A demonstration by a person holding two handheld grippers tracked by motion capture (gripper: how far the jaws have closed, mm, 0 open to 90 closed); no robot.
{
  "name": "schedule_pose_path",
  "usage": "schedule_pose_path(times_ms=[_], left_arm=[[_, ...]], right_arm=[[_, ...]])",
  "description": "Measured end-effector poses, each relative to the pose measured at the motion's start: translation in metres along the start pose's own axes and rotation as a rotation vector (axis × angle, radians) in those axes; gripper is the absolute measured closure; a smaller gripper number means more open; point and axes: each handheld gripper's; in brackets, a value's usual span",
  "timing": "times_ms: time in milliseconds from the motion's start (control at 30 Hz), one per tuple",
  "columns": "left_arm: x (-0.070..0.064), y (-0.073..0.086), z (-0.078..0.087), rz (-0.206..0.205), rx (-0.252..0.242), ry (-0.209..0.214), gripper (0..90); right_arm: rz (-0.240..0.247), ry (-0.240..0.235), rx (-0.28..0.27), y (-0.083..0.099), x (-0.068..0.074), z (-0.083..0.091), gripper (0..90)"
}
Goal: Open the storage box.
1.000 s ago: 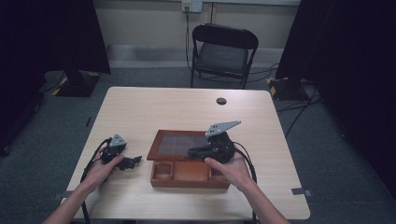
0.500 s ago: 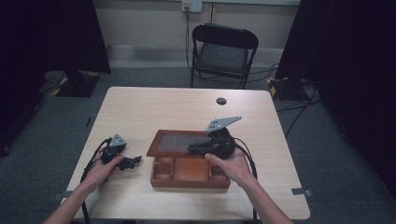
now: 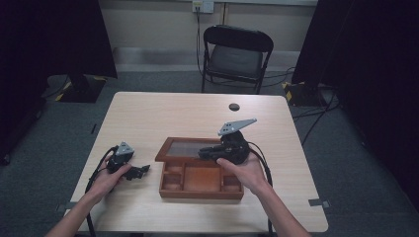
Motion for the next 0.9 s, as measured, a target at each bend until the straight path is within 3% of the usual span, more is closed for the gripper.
schedule_pose_path(times_ms=[900], left_arm=[[-0.0001, 0.0, -0.0001, 0.001, 0.0, 0.001, 8.5]], right_arm=[[-0.007, 0.004, -0.011, -0.0095, -0.0046, 0.002, 81.9]])
Point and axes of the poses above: each handheld gripper's, and its own axes: z roughly backward along the jaws, y roughly out of its underside, x roughly to its left, and after that the axes turned 6 degrees about -x, right-handed
